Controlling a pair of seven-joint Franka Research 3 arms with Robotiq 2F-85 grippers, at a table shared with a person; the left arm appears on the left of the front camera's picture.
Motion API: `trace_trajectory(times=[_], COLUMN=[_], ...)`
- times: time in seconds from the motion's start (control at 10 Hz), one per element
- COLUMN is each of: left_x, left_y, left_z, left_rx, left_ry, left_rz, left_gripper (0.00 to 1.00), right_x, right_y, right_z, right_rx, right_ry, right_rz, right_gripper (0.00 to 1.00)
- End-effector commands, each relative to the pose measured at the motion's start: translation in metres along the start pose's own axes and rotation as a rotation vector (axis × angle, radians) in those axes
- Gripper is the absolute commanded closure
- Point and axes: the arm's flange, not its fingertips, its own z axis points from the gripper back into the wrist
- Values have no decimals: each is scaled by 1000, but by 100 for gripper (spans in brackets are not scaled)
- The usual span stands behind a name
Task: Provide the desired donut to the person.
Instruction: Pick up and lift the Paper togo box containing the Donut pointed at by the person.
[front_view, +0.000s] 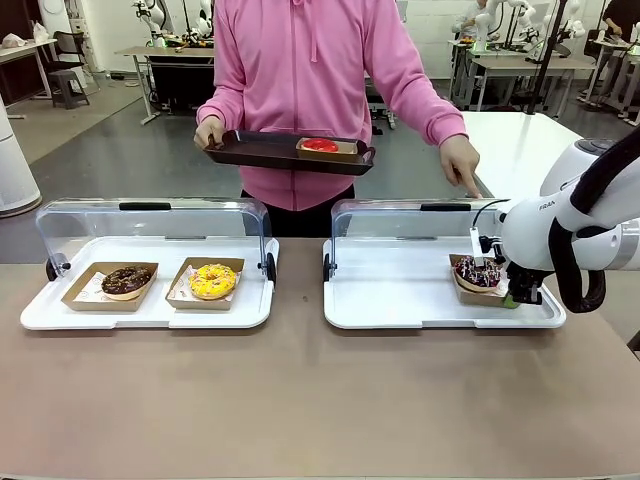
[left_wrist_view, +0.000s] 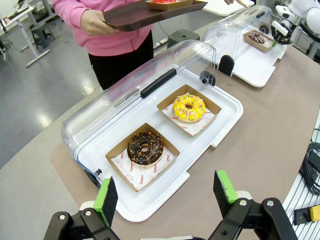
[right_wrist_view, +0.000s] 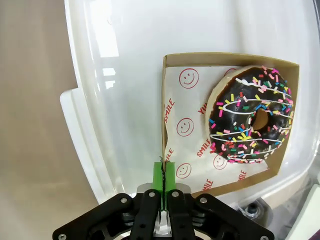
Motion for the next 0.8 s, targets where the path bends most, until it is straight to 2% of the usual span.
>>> trace_trajectory(times=[0.0, 0.2, 0.4, 0.5, 0.7], left_x=[-1, -1, -1, -1, -1], left_y=[1, 1, 1, 1, 1], left_z=[0, 0, 0, 0, 0], left_rx=[-7, -7, -7, -7, -7], left_ry=[-12, -12, -12, -12, -12], left_rz=[6, 6, 6, 6, 6], left_gripper=[0, 0, 0, 0, 0], right_x=[-8, -12, -20, -25, -42], right_y=[-1, 4, 24, 41, 78], right_z=[6, 18, 48, 67, 104], right_rx=[0, -13, -29, -3, -33], right_ry=[-11, -41, -79, -114, -174], right_rz=[12, 7, 9, 31, 80], right_gripper=[100, 100, 100, 100, 100])
